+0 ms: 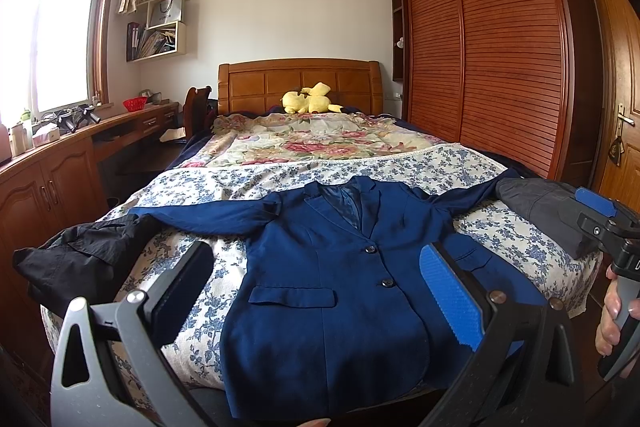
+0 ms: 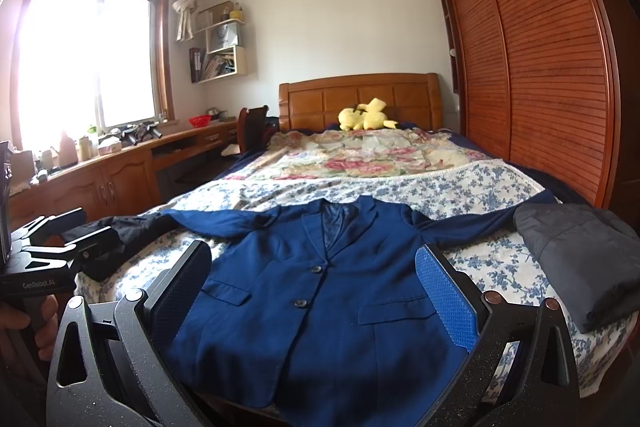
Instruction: Fold large clothes
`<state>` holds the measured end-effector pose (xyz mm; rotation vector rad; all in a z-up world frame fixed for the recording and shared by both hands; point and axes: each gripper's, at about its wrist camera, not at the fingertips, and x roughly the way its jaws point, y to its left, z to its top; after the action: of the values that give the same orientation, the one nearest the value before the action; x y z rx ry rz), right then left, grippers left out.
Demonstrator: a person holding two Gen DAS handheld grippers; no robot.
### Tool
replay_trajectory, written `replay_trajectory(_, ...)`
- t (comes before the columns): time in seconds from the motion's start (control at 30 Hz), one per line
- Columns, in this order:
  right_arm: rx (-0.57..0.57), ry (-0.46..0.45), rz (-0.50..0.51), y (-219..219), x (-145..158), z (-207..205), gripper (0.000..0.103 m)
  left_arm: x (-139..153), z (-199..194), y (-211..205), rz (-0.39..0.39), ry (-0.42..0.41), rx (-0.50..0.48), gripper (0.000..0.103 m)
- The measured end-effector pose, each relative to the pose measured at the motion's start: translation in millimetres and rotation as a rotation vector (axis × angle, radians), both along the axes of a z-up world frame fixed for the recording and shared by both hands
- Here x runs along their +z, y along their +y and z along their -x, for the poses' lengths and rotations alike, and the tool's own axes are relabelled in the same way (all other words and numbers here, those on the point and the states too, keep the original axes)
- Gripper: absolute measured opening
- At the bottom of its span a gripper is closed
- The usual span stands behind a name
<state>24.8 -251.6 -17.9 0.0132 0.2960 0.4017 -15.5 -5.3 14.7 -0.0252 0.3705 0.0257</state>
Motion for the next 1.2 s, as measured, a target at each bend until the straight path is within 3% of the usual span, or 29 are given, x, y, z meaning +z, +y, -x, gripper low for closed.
replay_trajectory(0.37,0.020,0.039,0.003,7.1,-15.2,-11.2,0.103,-17.8,-14.6,10.0,0.009,0.047,0.025,0.103)
replay_trajectory(0.67,0.064,0.097,0.018,15.5,-43.5,-41.3,0.103,-56.1,-48.0,31.2,0.098,0.107,0.041,0.103)
replay_trajectory(1.0,0.095,0.139,0.026,31.9,-78.0,-97.7,0.103,-99.0,-104.2,50.5,0.013,0.179,0.063,0.103)
replay_trajectory(1.2,0.143,0.138,0.072,58.3,-95.7,-137.8,0.103,-122.8,-132.3,72.1,0.003,0.242,0.062,0.103)
